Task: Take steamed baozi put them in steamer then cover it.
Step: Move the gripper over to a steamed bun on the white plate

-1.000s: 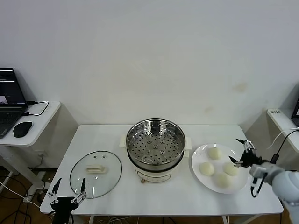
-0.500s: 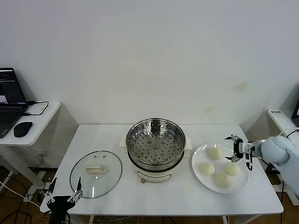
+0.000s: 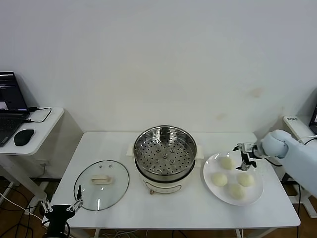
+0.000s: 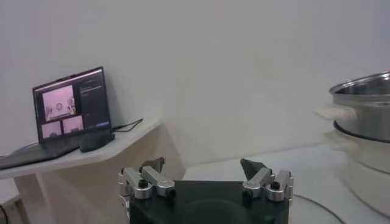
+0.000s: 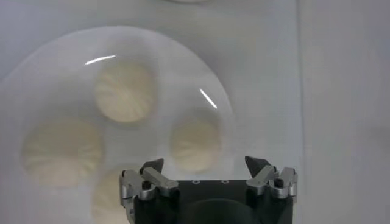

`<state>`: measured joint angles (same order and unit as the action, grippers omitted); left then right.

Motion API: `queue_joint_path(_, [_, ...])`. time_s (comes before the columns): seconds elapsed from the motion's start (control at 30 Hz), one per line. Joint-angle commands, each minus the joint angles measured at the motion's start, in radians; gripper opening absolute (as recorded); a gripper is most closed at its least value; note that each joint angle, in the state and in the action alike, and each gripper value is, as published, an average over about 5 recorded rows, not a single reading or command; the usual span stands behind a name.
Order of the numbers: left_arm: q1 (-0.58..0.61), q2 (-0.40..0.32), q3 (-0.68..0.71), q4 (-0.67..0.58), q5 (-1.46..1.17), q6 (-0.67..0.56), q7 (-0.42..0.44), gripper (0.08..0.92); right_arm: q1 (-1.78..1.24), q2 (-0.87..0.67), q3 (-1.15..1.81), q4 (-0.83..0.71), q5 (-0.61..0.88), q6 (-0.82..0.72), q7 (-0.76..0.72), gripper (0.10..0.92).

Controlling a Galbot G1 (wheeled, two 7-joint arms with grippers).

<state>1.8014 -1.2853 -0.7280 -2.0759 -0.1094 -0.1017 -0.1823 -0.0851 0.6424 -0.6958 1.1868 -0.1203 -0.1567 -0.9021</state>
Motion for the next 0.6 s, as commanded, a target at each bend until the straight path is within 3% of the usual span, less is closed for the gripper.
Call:
queue_joint_path(0.03, [-0.006,0.002,-0.011,0.013,-0.007,0.000,0.001,0.823,0.079,0.090,-0.110,-0.104,-0.001,-0.011,-0.018,0.823])
queue_joint_path(0.6, [-0.016,0.001,-0.017,0.018,-0.012,-0.001,0.002,0.823,0.051,0.136,-0.096,-0.171,-0.032,-0.025,-0.001,0.740])
